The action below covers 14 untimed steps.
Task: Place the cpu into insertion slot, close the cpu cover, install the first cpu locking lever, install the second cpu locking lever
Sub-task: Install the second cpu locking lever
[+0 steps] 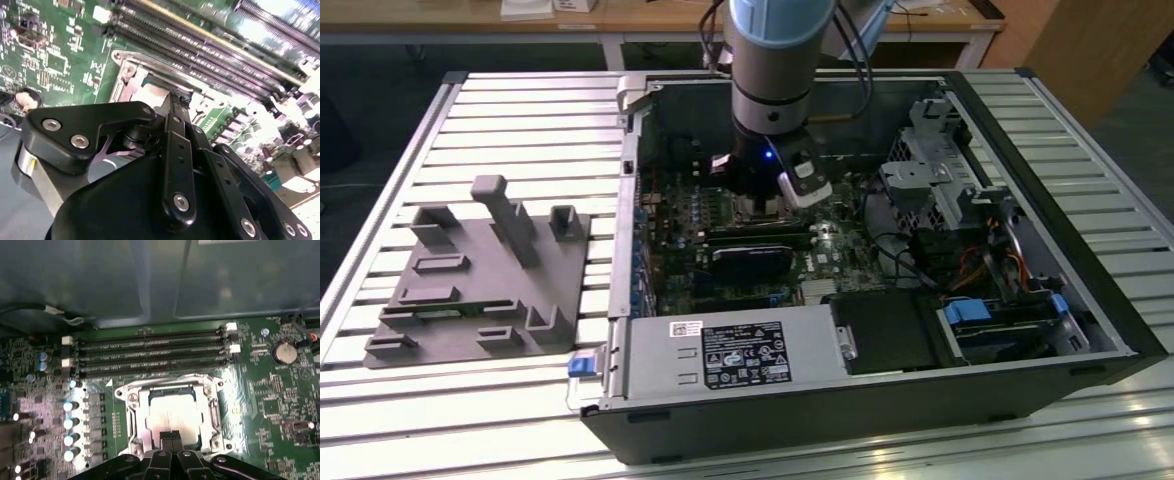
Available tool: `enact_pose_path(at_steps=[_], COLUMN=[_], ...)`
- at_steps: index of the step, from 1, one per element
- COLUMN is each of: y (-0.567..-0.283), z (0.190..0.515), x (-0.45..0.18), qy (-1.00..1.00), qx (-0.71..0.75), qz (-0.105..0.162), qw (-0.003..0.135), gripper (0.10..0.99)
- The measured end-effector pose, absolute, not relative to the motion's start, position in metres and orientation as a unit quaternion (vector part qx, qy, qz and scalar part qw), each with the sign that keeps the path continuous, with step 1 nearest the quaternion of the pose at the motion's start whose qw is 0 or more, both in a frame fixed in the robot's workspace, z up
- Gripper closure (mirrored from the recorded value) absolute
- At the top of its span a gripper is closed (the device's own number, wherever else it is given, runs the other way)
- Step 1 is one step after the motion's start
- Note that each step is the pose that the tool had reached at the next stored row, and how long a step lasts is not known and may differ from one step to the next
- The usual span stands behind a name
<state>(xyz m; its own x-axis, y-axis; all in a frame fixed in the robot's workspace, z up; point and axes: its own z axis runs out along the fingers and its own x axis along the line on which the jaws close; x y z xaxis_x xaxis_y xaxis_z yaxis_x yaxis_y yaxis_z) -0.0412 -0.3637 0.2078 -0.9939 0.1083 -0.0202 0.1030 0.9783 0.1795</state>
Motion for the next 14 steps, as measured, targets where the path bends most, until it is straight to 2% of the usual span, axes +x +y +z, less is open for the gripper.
enact_pose_path(at_steps=[8,14], y=[-0.354,-0.353], z=[0.209,0.222], x=[-0.040,-0.040], qy=[0.995,0.995], qx=[0.053,0.053], qz=[0.085,0.085], qw=[0.015,0.016], gripper=[0.980,0.980])
